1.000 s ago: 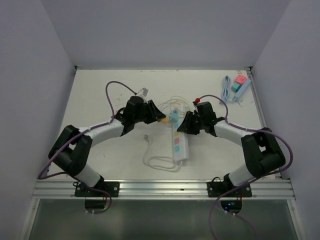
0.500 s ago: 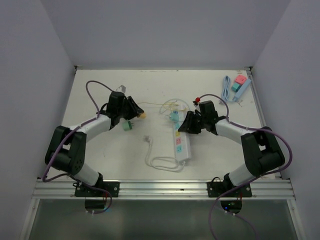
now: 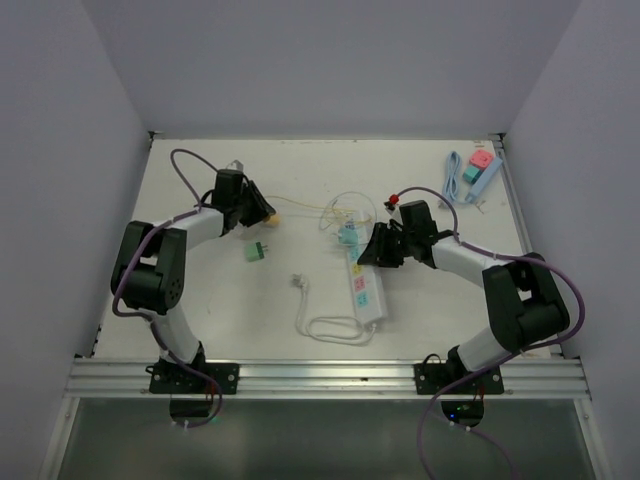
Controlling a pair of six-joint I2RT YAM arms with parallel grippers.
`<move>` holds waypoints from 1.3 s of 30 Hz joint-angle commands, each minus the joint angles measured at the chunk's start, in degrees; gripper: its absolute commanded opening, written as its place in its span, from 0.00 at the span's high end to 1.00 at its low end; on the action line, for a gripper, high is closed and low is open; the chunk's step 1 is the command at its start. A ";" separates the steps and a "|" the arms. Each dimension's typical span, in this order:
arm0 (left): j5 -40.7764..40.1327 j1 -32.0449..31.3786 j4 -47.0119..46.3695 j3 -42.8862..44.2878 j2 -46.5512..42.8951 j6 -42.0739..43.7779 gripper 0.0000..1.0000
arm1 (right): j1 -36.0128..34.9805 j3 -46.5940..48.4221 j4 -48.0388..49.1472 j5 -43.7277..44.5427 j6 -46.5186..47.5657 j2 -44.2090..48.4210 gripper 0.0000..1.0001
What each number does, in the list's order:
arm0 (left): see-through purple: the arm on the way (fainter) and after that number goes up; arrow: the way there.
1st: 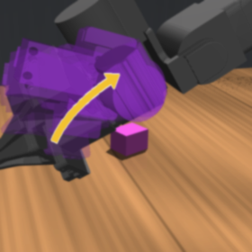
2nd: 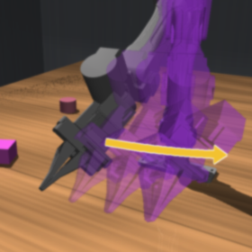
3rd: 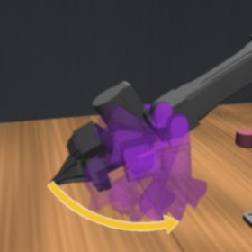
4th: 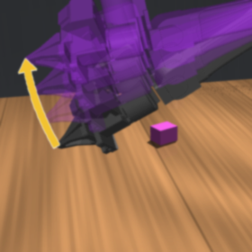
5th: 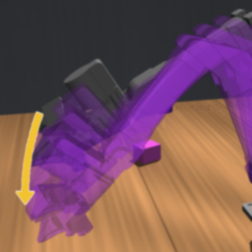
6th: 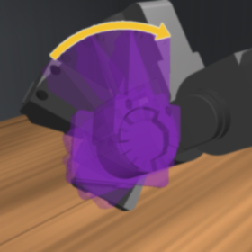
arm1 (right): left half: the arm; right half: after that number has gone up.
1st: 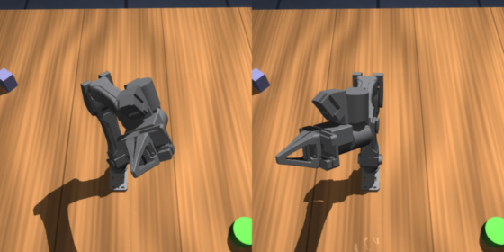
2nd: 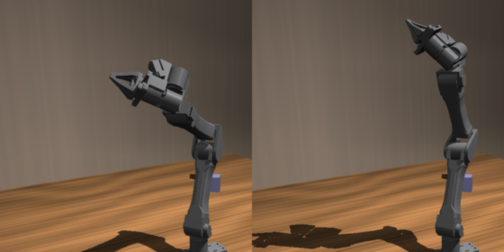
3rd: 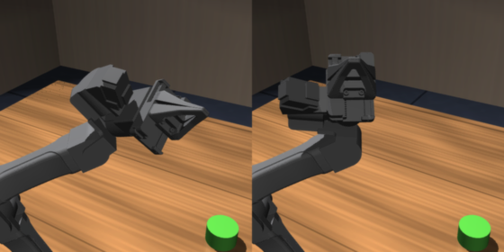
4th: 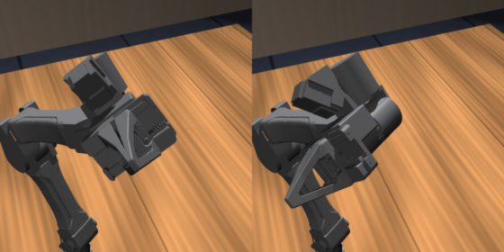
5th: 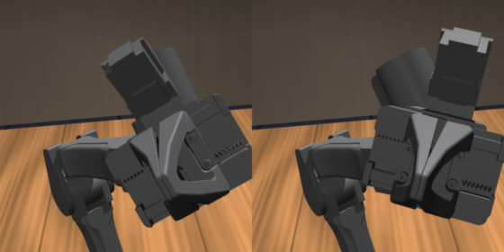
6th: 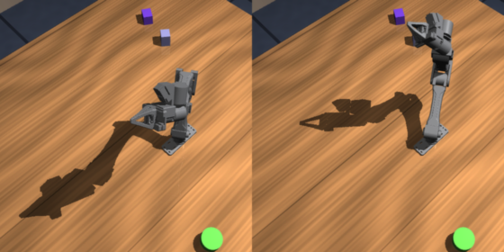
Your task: Pull the plug off the socket
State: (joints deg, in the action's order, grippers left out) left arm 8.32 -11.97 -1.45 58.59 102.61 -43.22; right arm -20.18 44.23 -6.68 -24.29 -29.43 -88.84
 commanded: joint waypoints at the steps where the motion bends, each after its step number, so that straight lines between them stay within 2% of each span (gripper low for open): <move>1: 1.26 0.80 -0.30 2.15 -0.30 2.09 0.64 | -0.21 -2.22 -5.80 1.00 4.29 -0.99 1.00; 2: 1.52 0.80 -0.30 1.97 -0.65 2.00 0.53 | -0.21 -2.22 -5.80 0.92 4.21 -1.07 1.00; 4: 2.58 0.72 -0.13 1.10 -2.31 2.09 0.41 | -0.21 -1.87 -5.98 0.92 4.21 -1.07 1.00; 5: 2.84 0.80 0.13 0.74 -3.02 2.18 0.30 | -0.21 -1.78 -6.15 0.92 4.21 -1.16 1.00; 7: 4.25 0.72 0.22 -0.48 -5.56 2.26 0.21 | -0.21 -1.43 -6.33 0.92 4.21 -1.34 1.00; 8: 4.77 0.80 0.66 -0.93 -6.36 2.27 0.14 | -0.21 -1.16 -6.50 0.92 4.21 -1.51 1.00; 11: 6.80 0.46 1.36 -2.68 -10.14 2.09 0.08 | -0.20 -0.64 -6.51 0.92 4.12 -2.04 1.00; 16: 6.19 -2.35 4.96 -6.46 -17.51 1.56 0.09 | -0.21 -0.11 -6.24 0.39 3.50 -2.83 1.00; 23: 4.25 -13.32 4.98 -7.61 -20.70 -2.91 0.15 | -0.64 0.16 -5.89 0.74 3.06 -2.74 1.00; 27: 3.03 -17.29 4.53 -5.77 -17.63 -5.81 0.14 | -1.43 -0.02 -5.63 1.00 2.71 -2.66 1.00; 34: 3.46 -22.22 4.35 2.74 -8.58 -6.70 0.14 | -2.40 -1.07 -5.01 1.79 1.66 -1.08 1.00; 39: 3.20 -25.03 3.30 5.13 -3.65 -8.01 0.18 | -2.93 -1.78 -4.57 1.97 1.04 -0.02 1.00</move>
State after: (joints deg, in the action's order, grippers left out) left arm 11.79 -35.73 3.90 60.86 96.73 -49.19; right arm -22.52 44.49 -7.29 -25.08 -29.52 -89.19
